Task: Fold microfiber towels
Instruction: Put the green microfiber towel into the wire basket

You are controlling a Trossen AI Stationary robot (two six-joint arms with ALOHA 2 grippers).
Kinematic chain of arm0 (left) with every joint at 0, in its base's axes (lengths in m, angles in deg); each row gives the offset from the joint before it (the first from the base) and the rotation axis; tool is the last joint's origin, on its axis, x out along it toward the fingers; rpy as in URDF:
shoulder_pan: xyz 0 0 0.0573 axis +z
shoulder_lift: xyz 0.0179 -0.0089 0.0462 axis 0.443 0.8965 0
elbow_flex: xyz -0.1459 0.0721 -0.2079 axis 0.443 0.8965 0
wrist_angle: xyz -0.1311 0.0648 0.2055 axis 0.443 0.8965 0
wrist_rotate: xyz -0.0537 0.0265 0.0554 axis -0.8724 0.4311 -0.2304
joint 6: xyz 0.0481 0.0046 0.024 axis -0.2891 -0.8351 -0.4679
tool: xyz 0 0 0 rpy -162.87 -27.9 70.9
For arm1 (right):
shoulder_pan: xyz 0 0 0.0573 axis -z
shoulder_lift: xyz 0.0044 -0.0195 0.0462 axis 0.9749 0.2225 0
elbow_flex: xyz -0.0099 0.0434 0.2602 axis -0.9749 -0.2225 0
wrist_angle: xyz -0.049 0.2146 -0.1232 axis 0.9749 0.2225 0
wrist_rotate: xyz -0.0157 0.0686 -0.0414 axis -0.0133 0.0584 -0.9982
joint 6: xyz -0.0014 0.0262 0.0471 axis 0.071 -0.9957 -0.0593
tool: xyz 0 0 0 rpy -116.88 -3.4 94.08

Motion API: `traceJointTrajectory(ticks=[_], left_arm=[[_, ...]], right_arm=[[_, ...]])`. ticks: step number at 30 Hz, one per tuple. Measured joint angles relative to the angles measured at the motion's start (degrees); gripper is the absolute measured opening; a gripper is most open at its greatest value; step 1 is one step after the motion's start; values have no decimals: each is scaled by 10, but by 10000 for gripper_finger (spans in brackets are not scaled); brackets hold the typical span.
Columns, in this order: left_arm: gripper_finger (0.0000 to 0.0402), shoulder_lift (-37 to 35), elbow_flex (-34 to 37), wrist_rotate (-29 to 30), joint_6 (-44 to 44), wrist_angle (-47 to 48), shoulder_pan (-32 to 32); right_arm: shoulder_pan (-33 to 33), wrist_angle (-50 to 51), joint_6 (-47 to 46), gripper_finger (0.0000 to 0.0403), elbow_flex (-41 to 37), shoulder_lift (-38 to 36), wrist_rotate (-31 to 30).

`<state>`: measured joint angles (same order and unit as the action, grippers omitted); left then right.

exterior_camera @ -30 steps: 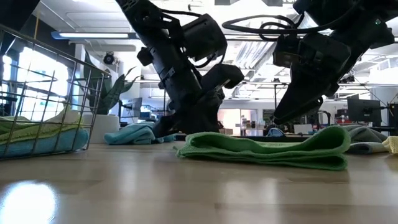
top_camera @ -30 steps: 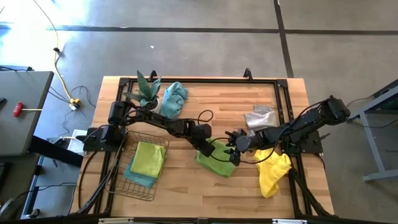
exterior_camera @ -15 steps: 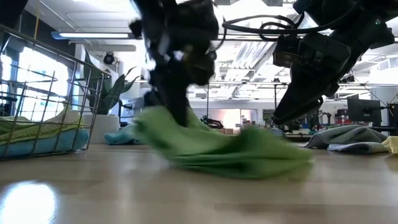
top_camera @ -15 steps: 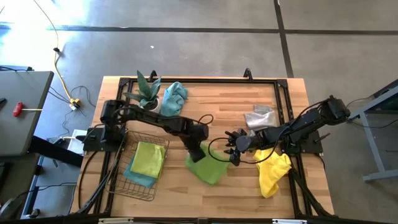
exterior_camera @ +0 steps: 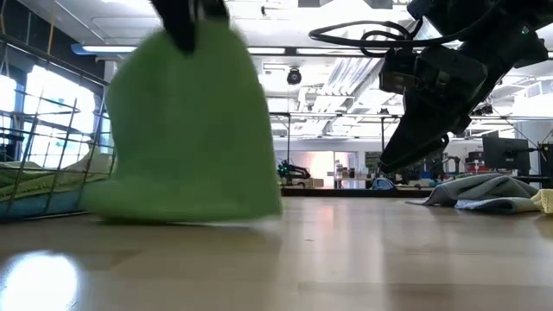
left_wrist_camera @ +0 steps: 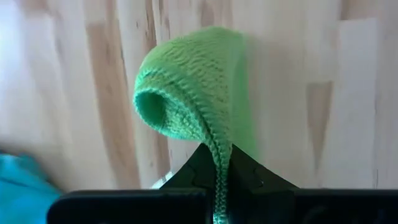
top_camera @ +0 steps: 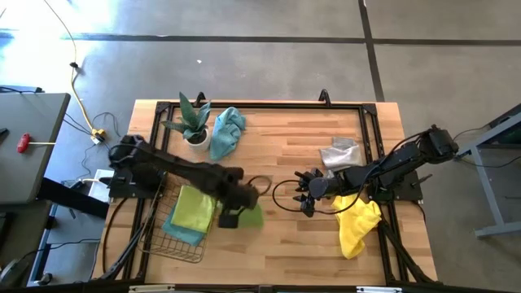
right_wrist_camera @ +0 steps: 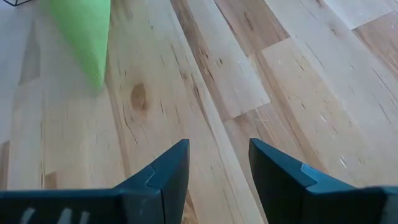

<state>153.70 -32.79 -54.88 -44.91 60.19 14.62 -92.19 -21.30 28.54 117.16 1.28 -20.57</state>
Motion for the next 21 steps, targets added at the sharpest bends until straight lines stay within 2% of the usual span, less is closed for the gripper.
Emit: traceJointTrajectory(ticks=[6, 11, 14, 18, 21], left_arm=[[1, -33, -51, 107, -3, 45, -84], [2, -56, -82, 187, -70, 115, -162], [4, -64, -103, 224, -58, 147, -207], [5, -70, -141, 218, -7, 216, -267], [5, -84, -155, 193, 20, 215, -307]], right_arm=[[0, 0, 0, 158, 0, 0, 0], [0, -1, 0, 158, 0, 0, 0], [0, 0, 0, 158, 0, 0, 0], [0, 0, 0, 158, 0, 0, 0], [0, 0, 0, 158, 0, 0, 0]])
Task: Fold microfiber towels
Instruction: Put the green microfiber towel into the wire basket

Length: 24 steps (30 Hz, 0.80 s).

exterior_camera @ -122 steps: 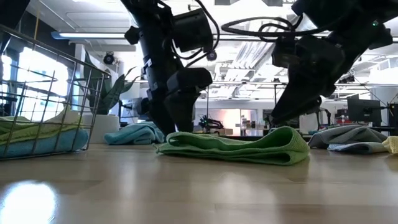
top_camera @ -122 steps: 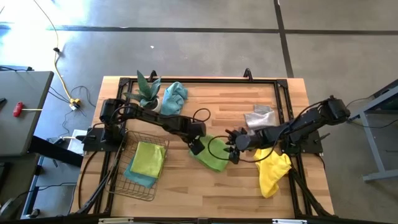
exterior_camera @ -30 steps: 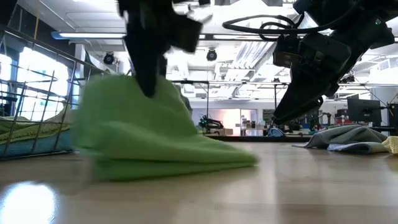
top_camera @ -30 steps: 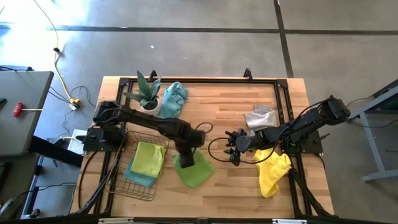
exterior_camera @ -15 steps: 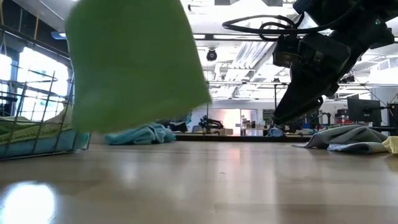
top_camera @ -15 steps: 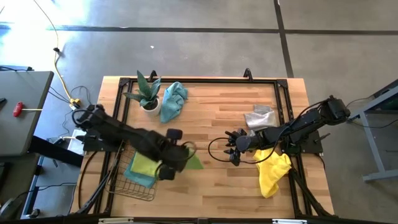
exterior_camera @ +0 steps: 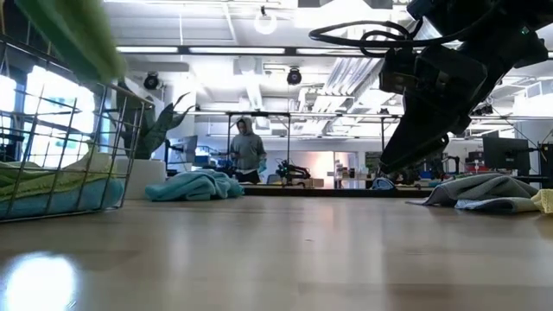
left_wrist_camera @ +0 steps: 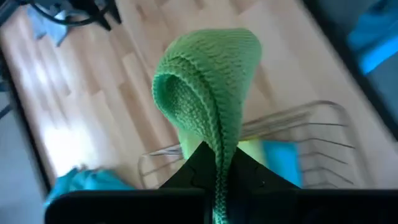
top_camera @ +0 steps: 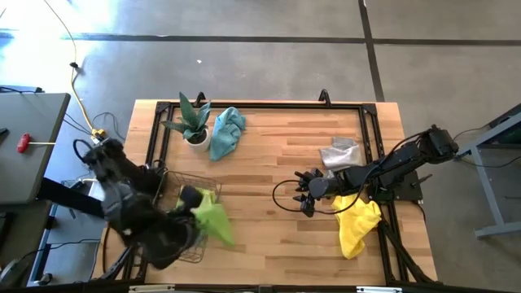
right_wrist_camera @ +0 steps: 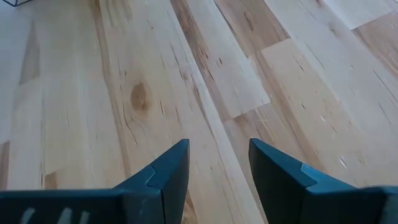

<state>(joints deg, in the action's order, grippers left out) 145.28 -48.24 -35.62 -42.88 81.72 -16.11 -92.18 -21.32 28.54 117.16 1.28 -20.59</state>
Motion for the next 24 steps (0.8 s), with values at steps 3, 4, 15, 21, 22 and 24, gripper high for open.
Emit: traceJointTrajectory(ticks=[3, 4, 15, 21, 22, 24], left_arm=[[6, -21, -21, -5, 45, 0, -34], [6, -25, -24, -4, 60, 0, -45], [6, -44, -13, -37, 189, 0, -89], [6, -60, 53, -97, 250, 0, -89], [6, -65, 66, -105, 266, -1, -89], [8, -74, 93, -121, 294, 0, -89]], right_arm=[[0, 1, 0, 158, 0, 0, 0], [0, 1, 0, 158, 0, 0, 0], [0, 1, 0, 158, 0, 0, 0], [0, 0, 0, 158, 0, 0, 0], [0, 0, 0, 158, 0, 0, 0], [0, 0, 0, 158, 0, 0, 0]])
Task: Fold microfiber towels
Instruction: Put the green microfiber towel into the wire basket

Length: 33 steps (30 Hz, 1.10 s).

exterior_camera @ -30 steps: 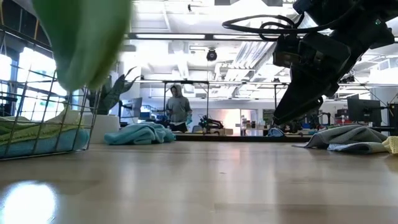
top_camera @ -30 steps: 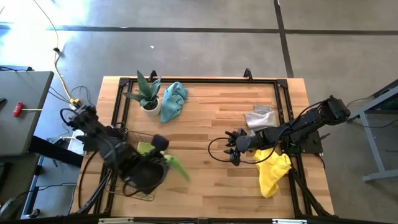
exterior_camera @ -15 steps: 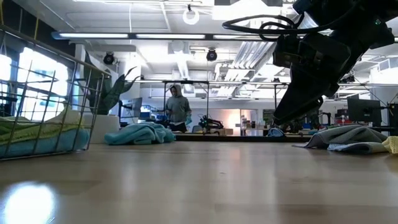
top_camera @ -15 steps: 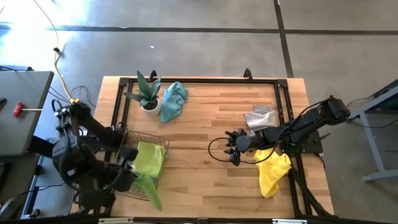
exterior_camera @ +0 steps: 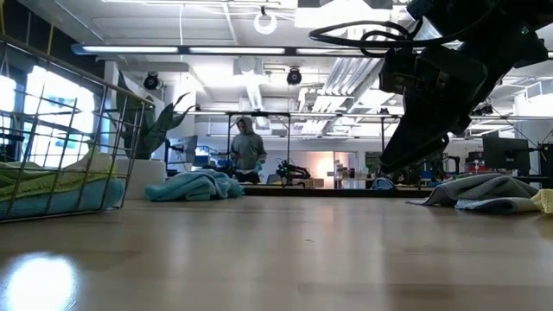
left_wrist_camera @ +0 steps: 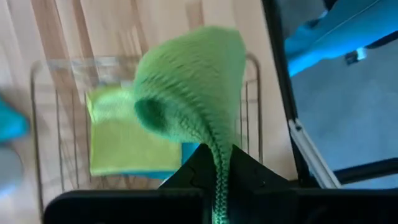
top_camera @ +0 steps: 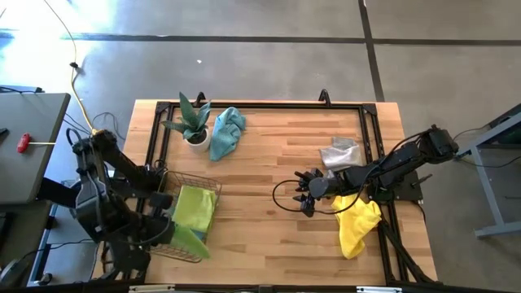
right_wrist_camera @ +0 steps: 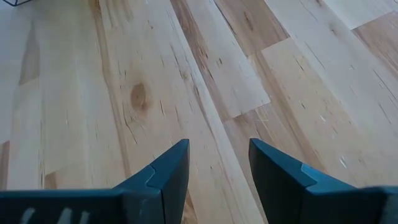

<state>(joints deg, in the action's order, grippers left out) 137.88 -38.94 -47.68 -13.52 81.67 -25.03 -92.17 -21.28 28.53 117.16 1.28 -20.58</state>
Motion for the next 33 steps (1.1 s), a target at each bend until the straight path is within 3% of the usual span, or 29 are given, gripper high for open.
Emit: traceJointTrajectory(ticks=[5, 9, 14, 26, 33], left_arm=[[9, -28, 55, -33, 20, 0, 0], [9, -30, 87, -99, -4, 0, 0], [9, -31, 123, -118, -46, 0, -2], [10, -27, 225, -110, -208, -1, 38], [10, -23, 252, -24, -334, -3, 86]], right_arm=[[0, 0, 0, 158, 0, 0, 0], [0, 0, 0, 158, 0, 0, 0], [0, 0, 0, 158, 0, 0, 0], [0, 0, 0, 158, 0, 0, 0], [0, 0, 0, 158, 0, 0, 0]])
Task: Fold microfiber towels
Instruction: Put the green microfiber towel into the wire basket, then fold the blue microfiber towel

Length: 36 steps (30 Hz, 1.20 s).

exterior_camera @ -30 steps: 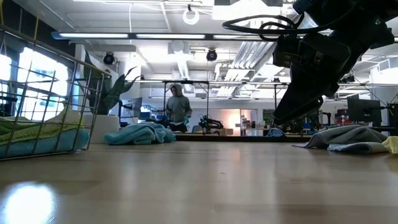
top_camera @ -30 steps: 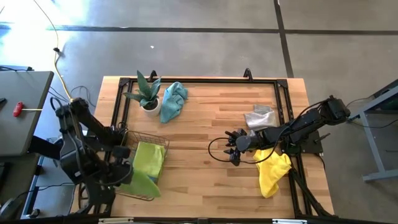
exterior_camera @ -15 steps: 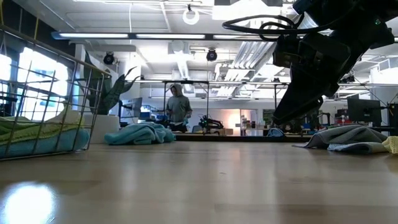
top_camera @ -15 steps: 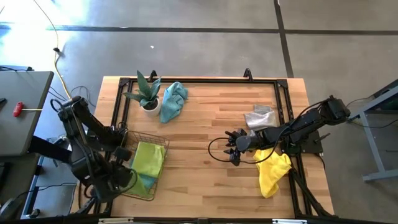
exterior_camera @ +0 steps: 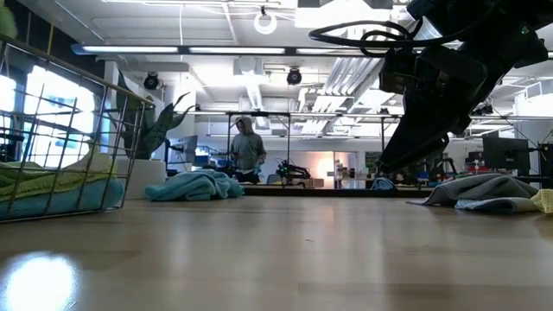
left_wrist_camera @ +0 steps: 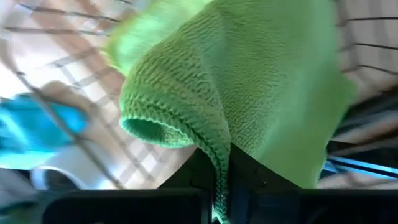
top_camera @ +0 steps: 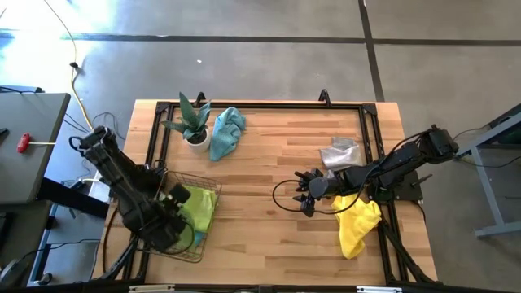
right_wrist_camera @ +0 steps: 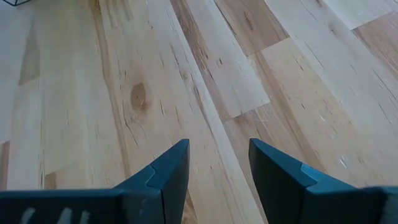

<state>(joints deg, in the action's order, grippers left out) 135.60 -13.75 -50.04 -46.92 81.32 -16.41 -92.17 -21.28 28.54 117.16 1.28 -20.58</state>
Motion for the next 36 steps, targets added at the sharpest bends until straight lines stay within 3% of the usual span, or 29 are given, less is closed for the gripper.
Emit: traceJointTrajectory(ticks=[4, 10, 14, 27, 31, 36], left_arm=[[10, 0, 0, 43, -40, -7, 36], [12, 10, 0, 26, -50, -30, 91], [29, 28, 0, 34, -8, -29, 121], [163, 50, 1, 18, 130, -18, 193], [196, 50, 0, 84, 210, -7, 199], [206, 50, -16, 185, 304, -39, 206]], right_arm=[[0, 0, 0, 158, 0, 0, 0], [0, 0, 0, 158, 0, 0, 0], [0, 0, 0, 158, 0, 0, 0], [0, 0, 0, 158, 0, 0, 0], [0, 0, 0, 158, 0, 0, 0], [0, 0, 0, 158, 0, 0, 0]])
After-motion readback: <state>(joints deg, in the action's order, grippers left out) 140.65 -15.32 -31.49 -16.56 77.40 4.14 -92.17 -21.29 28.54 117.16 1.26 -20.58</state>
